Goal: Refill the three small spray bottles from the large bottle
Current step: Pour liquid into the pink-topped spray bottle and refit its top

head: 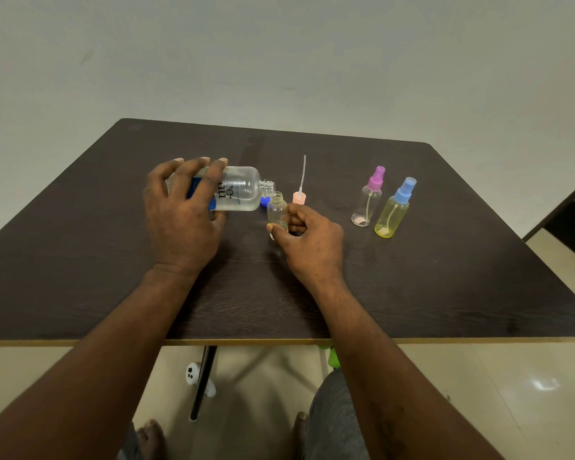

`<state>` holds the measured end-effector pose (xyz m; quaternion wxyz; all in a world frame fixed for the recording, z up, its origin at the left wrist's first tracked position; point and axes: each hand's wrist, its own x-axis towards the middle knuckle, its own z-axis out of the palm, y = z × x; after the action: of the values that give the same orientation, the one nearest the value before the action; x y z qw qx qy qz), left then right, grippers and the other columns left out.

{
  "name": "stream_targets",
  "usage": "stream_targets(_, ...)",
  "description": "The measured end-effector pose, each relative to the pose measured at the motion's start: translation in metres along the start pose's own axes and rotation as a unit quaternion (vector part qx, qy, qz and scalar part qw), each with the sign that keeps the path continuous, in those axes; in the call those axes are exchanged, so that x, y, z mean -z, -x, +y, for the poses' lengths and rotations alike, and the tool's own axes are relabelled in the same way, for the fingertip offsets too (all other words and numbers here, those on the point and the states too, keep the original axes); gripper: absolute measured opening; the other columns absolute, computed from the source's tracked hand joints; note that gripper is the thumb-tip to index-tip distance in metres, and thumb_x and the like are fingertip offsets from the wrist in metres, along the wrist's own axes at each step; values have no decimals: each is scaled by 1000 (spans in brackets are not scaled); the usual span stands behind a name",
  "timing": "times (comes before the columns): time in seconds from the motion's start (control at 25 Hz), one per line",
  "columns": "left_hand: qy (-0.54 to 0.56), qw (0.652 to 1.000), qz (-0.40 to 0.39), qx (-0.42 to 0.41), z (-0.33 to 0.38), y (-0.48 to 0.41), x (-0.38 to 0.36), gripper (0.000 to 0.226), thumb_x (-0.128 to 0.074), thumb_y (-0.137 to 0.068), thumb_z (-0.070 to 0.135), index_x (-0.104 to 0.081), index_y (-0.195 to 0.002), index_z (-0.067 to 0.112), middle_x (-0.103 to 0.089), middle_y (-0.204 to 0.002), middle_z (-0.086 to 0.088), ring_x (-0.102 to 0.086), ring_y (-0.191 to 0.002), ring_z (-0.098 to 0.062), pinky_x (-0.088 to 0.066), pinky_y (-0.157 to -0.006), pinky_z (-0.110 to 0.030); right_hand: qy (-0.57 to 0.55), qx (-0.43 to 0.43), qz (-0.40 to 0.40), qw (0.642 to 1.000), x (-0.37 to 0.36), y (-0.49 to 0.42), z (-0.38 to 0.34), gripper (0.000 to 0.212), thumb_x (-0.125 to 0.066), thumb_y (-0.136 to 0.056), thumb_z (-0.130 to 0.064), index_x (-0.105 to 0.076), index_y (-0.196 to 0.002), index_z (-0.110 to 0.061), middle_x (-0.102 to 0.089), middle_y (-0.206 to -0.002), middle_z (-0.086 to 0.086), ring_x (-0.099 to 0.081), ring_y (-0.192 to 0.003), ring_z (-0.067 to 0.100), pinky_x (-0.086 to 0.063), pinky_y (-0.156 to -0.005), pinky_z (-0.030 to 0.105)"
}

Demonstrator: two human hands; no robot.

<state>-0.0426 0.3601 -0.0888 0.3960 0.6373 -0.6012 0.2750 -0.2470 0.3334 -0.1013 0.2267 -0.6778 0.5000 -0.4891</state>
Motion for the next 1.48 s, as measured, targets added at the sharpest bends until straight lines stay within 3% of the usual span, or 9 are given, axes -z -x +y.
stream_targets(0.68, -9, 1000, 4, -1, -1, -1, -2, 67, -80, -85, 22, -57, -148, 22, -57, -144, -7, -44, -132, -37, -47, -102, -52, 7, 9, -2, 1000, 0, 0, 2, 39, -88, -83, -22, -76, -120, -22, -59, -72, -35, -65, -81, -19, -48, -72, 0)
stream_targets(1.04, -6, 1000, 4, -3, -1, 0, -2, 68, -79, -85, 22, -56, -148, 23, -57, -145, -7, -43, -133, -36, -48, -101, -53, 0, 7, -4, 1000, -1, -1, 4, 37, -88, -82, -20, -77, -117, -21, -58, -72, -51, -65, -79, -18, -47, -71, 0)
stream_targets(1.32, -4, 1000, 2, -1, -1, 0, -2, 67, -79, -85, 21, -56, -148, 22, -57, -145, -7, -43, -133, -37, -48, -100, -53, 0, 6, 1, 1000, -2, -2, 3, 37, -88, -81, -20, -78, -117, -20, -58, -66, -42, -66, -78, -17, -49, -72, 2)
stream_targets(1.48, -8, 1000, 4, 0, -1, 0, -3, 67, -79, -85, 22, -56, -148, 23, -57, -145, -6, -43, -133, -37, -48, -100, -52, 2, 9, -3, 1000, -1, -2, 2, 37, -88, -83, -20, -77, -118, -21, -61, -73, -34, -68, -80, -15, -51, -74, 4)
